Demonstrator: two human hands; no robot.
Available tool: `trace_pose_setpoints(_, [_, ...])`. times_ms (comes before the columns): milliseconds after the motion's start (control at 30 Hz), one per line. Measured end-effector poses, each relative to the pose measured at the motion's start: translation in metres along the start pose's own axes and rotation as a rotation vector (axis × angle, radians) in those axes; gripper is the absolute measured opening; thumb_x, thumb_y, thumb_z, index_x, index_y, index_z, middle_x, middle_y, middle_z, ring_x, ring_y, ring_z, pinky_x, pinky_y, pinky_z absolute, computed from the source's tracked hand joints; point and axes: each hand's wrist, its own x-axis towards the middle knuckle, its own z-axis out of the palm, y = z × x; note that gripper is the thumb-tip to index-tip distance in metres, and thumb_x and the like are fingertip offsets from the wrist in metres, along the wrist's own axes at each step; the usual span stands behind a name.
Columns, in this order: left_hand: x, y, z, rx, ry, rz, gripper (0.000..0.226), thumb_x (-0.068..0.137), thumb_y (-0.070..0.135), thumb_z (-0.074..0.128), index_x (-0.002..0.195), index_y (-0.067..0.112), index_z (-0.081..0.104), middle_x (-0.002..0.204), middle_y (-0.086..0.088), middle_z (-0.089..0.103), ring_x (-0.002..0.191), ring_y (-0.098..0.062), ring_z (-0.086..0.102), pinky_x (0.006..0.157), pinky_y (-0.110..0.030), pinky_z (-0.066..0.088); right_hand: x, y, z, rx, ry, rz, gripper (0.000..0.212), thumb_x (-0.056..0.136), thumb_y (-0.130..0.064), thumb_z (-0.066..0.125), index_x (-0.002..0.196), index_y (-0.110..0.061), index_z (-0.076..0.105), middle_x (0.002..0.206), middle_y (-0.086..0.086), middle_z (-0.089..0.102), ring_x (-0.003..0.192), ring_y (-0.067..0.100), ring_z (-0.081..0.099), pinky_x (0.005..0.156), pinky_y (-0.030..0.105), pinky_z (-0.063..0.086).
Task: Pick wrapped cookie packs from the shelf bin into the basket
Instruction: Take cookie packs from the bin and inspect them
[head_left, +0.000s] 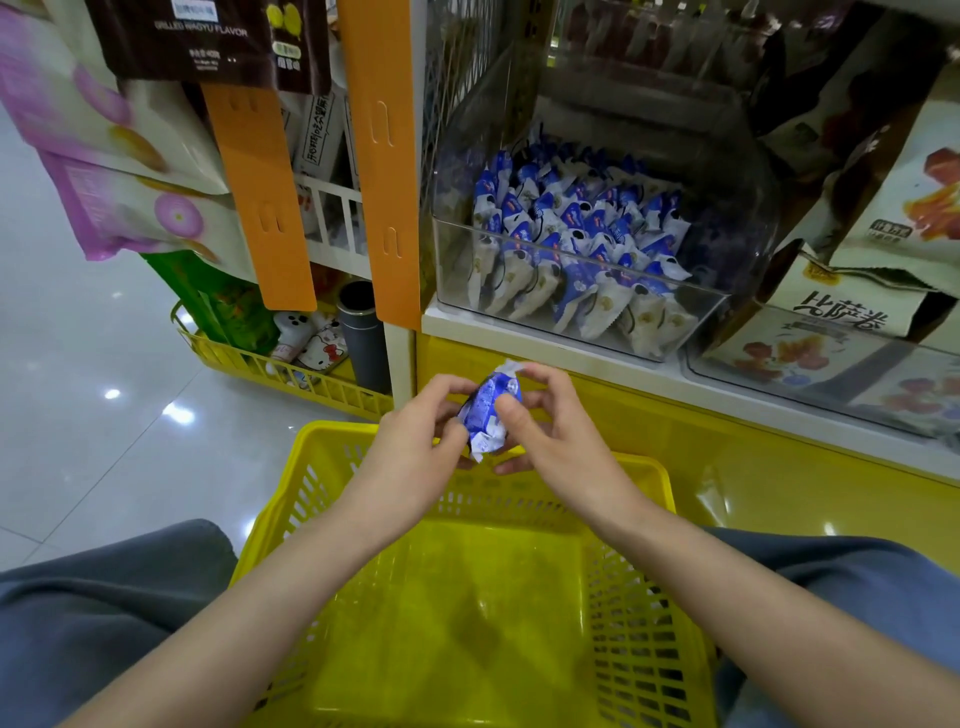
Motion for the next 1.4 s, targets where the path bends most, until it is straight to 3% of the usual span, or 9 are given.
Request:
trace_pose_setpoints(167, [0.004,0.011,-0.006,-0.397,-0.115,-0.231,0.036,0.095,-0.003,0.033,0.094,0.019,0.062,0.073,0.002,0.070,0.067,-0.011,0.067,0.057,-0.028,0.057,0.010,-0.010,-0.016,-0.224,0.009,-0.106,0.017,0.096,-0.021,0.045,0.108,-0.027,0.054,0.113,0.006,0.059,0.088,0.006,0.057,0.074,0.018,0.047])
trace_pose_setpoints(367, [0.006,0.011,-0.006,-0.614,-0.174,-0.420,0.035,0.098,0.029,0.037,0.084,0.022,0.068,0.077,0.002,0.074,0.071,-0.010,0.069,0.064,-0.028,0.057,0.014,-0.018,-0.022,-0.055,0.034,-0.030,0.017,0.091,-0.010,0.054,0.075,-0.014,0.052,0.071,0.001,0.061,0.058,-0.001,0.056,0.056,0.014,0.048])
trace_pose_setpoints(467, [0.006,0.009,-0.007,-0.469,-0.158,-0.340,0.034,0.085,0.052,0.043,0.091,0.028,0.066,0.083,0.011,0.072,0.075,-0.003,0.066,0.068,-0.024,0.052,0.014,-0.016,-0.023,-0.167,0.030,-0.100,0.017,0.086,-0.010,0.061,0.071,-0.017,0.056,0.063,-0.001,0.059,0.054,0.004,0.052,0.053,0.020,0.048])
trace_pose_setpoints(600, [0.002,0.012,-0.003,-0.355,-0.072,-0.186,0.017,0.091,0.026,0.053,0.090,0.013,0.063,0.077,0.002,0.066,0.062,0.001,0.060,0.054,-0.012,0.047,0.009,-0.013,-0.020,-0.276,-0.031,-0.175,0.015,0.080,-0.017,0.070,0.069,-0.024,0.062,0.062,-0.007,0.063,0.059,0.006,0.055,0.059,0.029,0.047])
trace_pose_setpoints(700, [0.002,0.012,-0.002,-0.333,0.009,-0.146,0.025,0.093,0.021,0.052,0.088,-0.002,0.059,0.075,-0.007,0.062,0.059,-0.002,0.057,0.051,-0.014,0.046,0.008,-0.015,-0.018,-0.238,0.009,-0.203,0.017,0.077,-0.015,0.072,0.070,-0.027,0.064,0.065,-0.009,0.066,0.064,0.009,0.058,0.061,0.034,0.049])
trace_pose_setpoints(933, [0.007,0.008,-0.003,-0.491,0.259,-0.246,0.020,0.096,0.018,0.048,0.079,0.008,0.054,0.072,-0.004,0.065,0.056,-0.005,0.062,0.047,-0.019,0.048,0.001,-0.005,-0.006,-0.260,-0.069,0.001,0.057,0.075,-0.013,0.074,0.123,-0.017,0.044,0.093,-0.007,0.062,0.075,0.006,0.063,0.069,0.026,0.055])
trace_pose_setpoints(1067, [0.011,0.006,-0.007,-0.650,0.296,-0.332,0.020,0.096,0.021,0.047,0.084,0.008,0.057,0.071,0.000,0.070,0.060,-0.010,0.066,0.049,-0.022,0.052,-0.001,-0.004,-0.005,-0.214,-0.105,-0.042,0.032,0.078,-0.003,0.070,0.104,-0.015,0.058,0.078,0.001,0.068,0.059,0.011,0.061,0.057,0.019,0.053])
trace_pose_setpoints(1267, [0.010,0.006,-0.006,-0.774,0.214,-0.418,0.019,0.097,0.022,0.045,0.091,0.009,0.057,0.086,-0.009,0.069,0.074,-0.019,0.065,0.061,-0.029,0.058,-0.005,-0.006,-0.009,-0.515,-0.078,-0.251,0.031,0.078,-0.012,0.072,0.104,-0.021,0.058,0.072,-0.024,0.060,0.063,-0.009,0.059,0.060,0.004,0.041])
trace_pose_setpoints(1400, [0.008,0.010,-0.005,-0.481,0.225,-0.168,0.016,0.096,0.018,0.045,0.083,0.013,0.054,0.074,0.000,0.064,0.064,-0.005,0.061,0.056,-0.020,0.051,-0.004,-0.009,-0.006,-0.276,-0.135,-0.058,0.023,0.086,-0.012,0.062,0.107,-0.016,0.052,0.101,0.005,0.063,0.078,0.011,0.063,0.064,0.028,0.056])
